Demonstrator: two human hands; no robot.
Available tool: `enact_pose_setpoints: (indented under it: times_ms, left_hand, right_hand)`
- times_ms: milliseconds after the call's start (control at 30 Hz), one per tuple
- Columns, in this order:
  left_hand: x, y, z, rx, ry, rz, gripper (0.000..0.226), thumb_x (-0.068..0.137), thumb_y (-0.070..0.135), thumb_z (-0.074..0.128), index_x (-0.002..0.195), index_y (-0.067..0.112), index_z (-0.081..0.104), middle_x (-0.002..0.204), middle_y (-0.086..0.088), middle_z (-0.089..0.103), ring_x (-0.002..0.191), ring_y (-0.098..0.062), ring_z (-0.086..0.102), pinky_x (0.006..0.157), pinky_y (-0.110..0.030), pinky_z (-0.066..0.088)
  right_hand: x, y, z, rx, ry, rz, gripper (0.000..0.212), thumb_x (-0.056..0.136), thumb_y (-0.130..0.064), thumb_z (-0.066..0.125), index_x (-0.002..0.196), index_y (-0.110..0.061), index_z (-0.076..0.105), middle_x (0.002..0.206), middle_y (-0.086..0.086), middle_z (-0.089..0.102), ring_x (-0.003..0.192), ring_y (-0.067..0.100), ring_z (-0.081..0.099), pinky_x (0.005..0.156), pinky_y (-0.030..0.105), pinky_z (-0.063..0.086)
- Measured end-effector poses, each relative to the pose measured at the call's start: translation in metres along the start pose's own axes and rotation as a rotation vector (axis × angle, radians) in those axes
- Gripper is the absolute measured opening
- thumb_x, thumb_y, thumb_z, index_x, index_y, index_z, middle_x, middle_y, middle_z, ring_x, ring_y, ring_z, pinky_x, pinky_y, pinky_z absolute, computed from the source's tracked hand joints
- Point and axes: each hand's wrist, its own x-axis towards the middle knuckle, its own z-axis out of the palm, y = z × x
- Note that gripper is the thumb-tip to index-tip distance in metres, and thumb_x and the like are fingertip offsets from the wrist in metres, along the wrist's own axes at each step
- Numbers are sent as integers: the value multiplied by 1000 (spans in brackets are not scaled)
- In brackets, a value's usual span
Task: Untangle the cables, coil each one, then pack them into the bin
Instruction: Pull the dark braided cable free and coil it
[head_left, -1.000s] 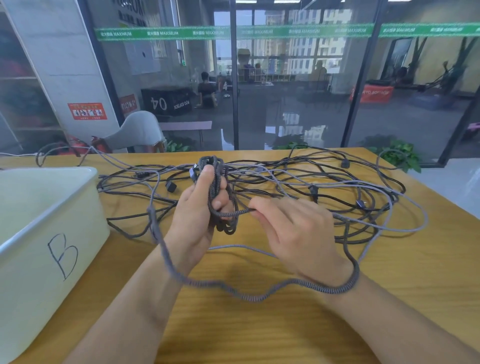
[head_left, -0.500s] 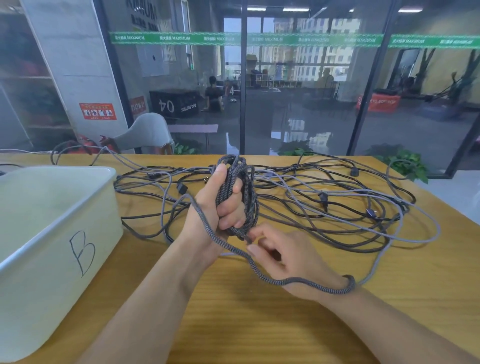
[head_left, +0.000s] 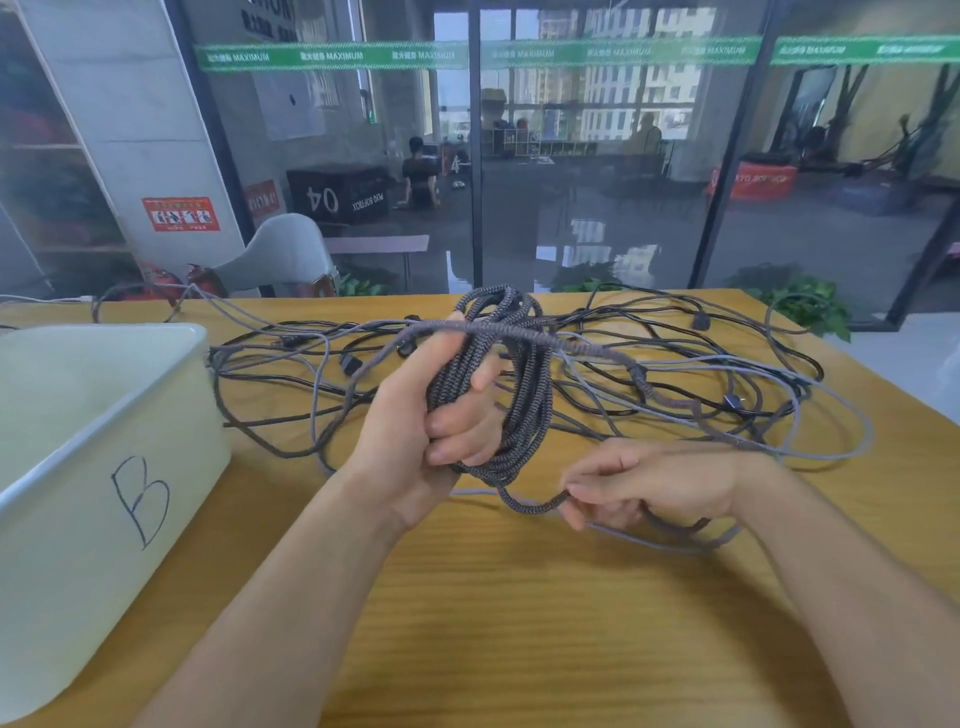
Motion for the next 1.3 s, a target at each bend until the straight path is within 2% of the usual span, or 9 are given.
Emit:
enact_pose_setpoints:
  times_ms: [133, 267, 467, 600, 733, 867, 1067, 1167, 1300]
  left_hand:
    - [1, 2, -4, 80, 50, 22, 46, 102, 46, 41, 68, 17, 51, 45, 10, 13, 37, -12, 7, 43, -25, 21]
    - [8, -4, -17, 183, 160, 18, 46, 105, 48, 43, 73, 17, 51, 47, 9, 16, 36, -10, 13, 44, -26, 26]
    - [9, -12, -17, 381, 171, -2, 47, 108, 47, 42, 74, 16, 52, 50, 4, 19, 40, -14, 15, 49, -31, 22]
    - [8, -13, -17, 415, 166, 5, 47, 108, 46, 40, 75, 16, 52, 49, 4, 22, 41, -15, 16, 52, -33, 20]
    - [8, -11, -21, 406, 206, 19, 48, 108, 47, 41, 74, 16, 52, 50, 4, 22, 42, -16, 17, 51, -31, 25]
    - [11, -10, -25, 372, 244, 25, 49, 107, 50, 42, 73, 16, 53, 51, 4, 21, 42, -15, 16, 51, -32, 25]
    - [11, -12, -29, 306, 259, 53, 48, 107, 50, 43, 75, 15, 53, 53, 3, 19, 41, -14, 16, 47, -28, 28]
    - [11, -12, -30, 289, 245, 69, 49, 107, 52, 42, 76, 15, 52, 52, 4, 19, 43, -15, 14, 49, -29, 25]
    - [11, -12, -27, 203, 184, 106, 51, 108, 52, 37, 76, 15, 52, 48, 8, 18, 40, -12, 14, 49, -29, 22]
  right_hand:
    - [2, 16, -8, 34, 52, -9, 27, 104, -41, 58, 113, -22, 74, 83, 6, 49, 73, 19, 43, 68, 29, 41]
    - [8, 18, -7, -3, 130, -136, 48, 95, -25, 71, 141, -33, 57, 144, -7, 60, 139, 8, 50, 119, 33, 37]
    - [8, 2, -5, 364, 353, -388, 66, 80, -78, 66, 105, -17, 68, 96, 0, 60, 91, 19, 54, 87, 33, 45]
    - [-4, -4, -24, 924, 245, -593, 79, 92, -78, 35, 133, -17, 65, 121, 9, 68, 102, 25, 63, 91, 39, 49]
    - [-31, 19, -68, 1276, 815, -606, 66, 104, -66, 34, 146, -21, 58, 142, 10, 64, 125, 24, 66, 100, 40, 50]
    - [-50, 61, -96, 928, 1278, -135, 37, 109, -47, 44, 129, -21, 62, 130, 4, 69, 128, 23, 64, 85, 31, 51]
    - [-30, 42, -76, 90, 1302, 52, 9, 101, -30, 66, 109, -26, 71, 110, -2, 75, 102, 14, 69, 85, 30, 51]
    - [-19, 14, -46, -558, 1153, -47, 11, 99, -30, 67, 109, -30, 72, 103, -17, 69, 97, -2, 63, 87, 25, 49]
    - [7, 0, -8, -500, 630, 13, 43, 103, -61, 38, 112, -39, 74, 108, -15, 71, 104, 1, 65, 98, 33, 51]
